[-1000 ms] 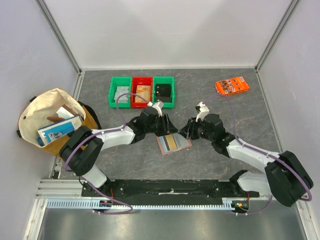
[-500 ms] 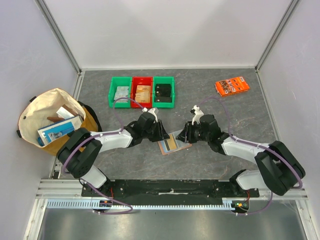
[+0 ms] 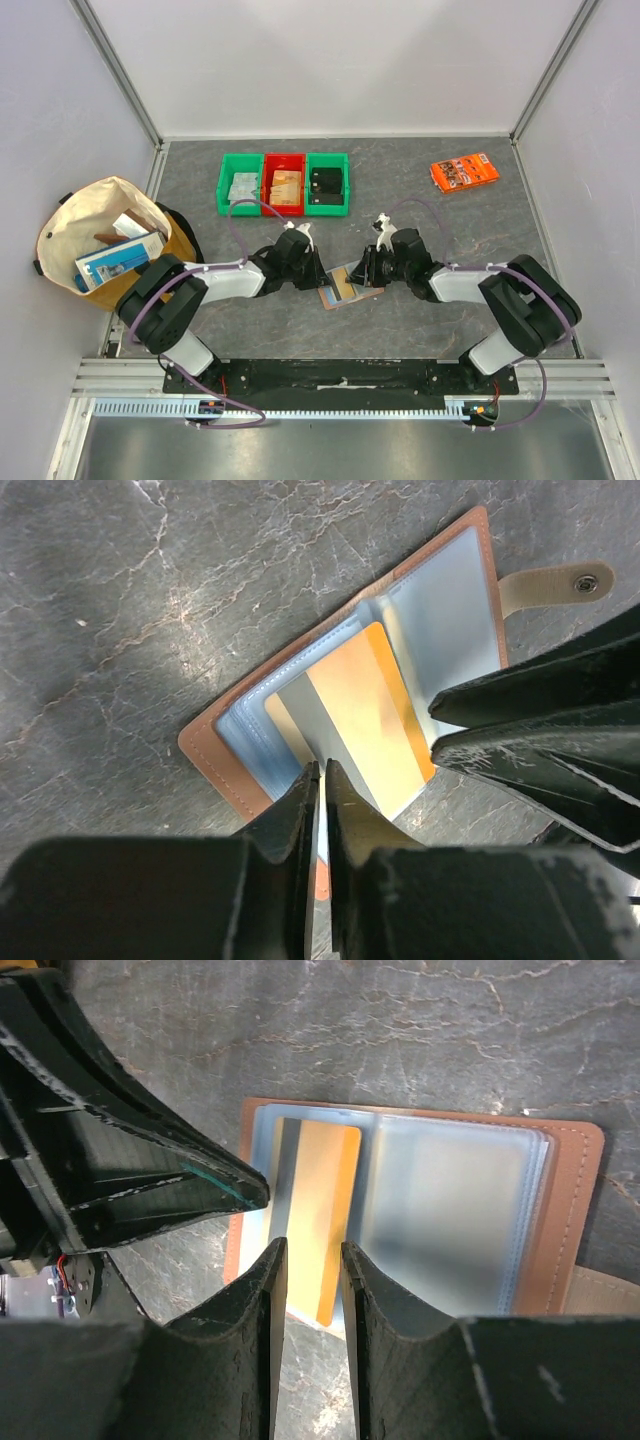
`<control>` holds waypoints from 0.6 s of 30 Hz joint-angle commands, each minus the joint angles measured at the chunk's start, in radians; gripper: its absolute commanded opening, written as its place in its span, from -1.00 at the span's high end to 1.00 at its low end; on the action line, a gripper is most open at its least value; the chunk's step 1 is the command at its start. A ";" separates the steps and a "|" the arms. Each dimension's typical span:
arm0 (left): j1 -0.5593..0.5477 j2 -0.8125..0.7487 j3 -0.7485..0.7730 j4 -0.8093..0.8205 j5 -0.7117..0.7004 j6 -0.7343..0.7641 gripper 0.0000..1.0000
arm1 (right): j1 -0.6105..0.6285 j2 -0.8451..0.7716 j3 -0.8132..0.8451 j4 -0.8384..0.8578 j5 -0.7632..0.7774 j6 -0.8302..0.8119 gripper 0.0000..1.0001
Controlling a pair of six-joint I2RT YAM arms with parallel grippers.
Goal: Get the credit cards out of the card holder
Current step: Remove the credit card from the card holder.
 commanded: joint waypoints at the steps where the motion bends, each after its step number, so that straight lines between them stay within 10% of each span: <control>1: 0.002 0.045 -0.024 -0.023 0.006 0.033 0.78 | -0.021 0.060 0.003 0.103 -0.046 0.035 0.31; 18: 0.002 0.034 -0.048 -0.040 0.005 0.022 0.86 | -0.089 0.173 -0.076 0.378 -0.217 0.175 0.82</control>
